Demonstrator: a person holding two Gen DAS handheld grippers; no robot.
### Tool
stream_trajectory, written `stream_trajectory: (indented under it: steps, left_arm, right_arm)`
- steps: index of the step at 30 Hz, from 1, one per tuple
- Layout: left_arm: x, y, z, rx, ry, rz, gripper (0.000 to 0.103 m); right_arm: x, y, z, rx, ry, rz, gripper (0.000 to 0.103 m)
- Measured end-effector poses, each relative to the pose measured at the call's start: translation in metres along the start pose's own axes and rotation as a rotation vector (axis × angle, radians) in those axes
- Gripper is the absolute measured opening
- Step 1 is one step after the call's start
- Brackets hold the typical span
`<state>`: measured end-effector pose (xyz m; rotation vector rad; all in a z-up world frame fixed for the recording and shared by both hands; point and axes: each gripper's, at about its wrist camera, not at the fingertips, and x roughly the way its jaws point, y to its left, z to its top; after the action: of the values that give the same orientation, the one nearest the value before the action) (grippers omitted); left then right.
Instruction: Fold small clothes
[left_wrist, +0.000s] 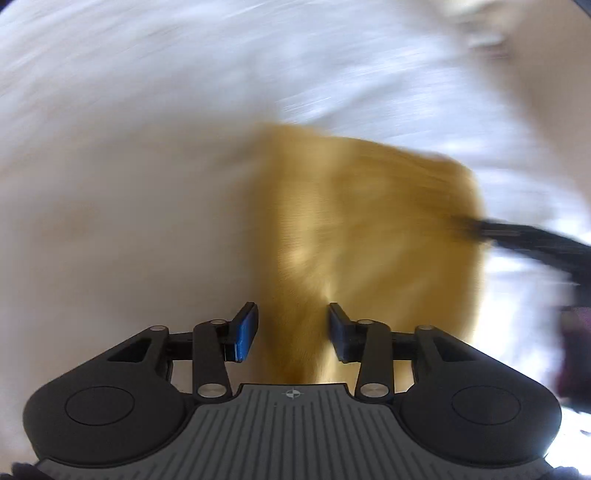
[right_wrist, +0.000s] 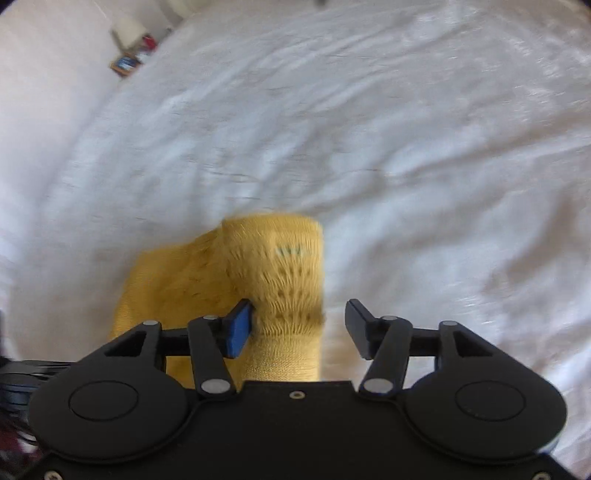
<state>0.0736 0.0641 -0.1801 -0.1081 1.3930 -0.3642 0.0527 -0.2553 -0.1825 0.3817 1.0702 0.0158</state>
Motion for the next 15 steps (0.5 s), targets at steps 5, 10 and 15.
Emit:
stream_trajectory:
  steps: [5,10,15]
  left_arm:
    - [-0.021,0.017,-0.012,-0.107,-0.096,-0.028,0.041]
    - [-0.040,-0.016,0.000,0.013,-0.224,-0.027,0.044]
    - [-0.013,-0.060,0.027,0.157,-0.276,-0.006,0.048]
  right_arm:
    - [-0.010,-0.033,-0.005,0.041,-0.049,0.013,0.062]
    - [-0.021,-0.024,-0.017,-0.045,-0.043,0.131,0.066]
    - [-0.001,-0.016,-0.014,-0.077,-0.021,0.136,0.071]
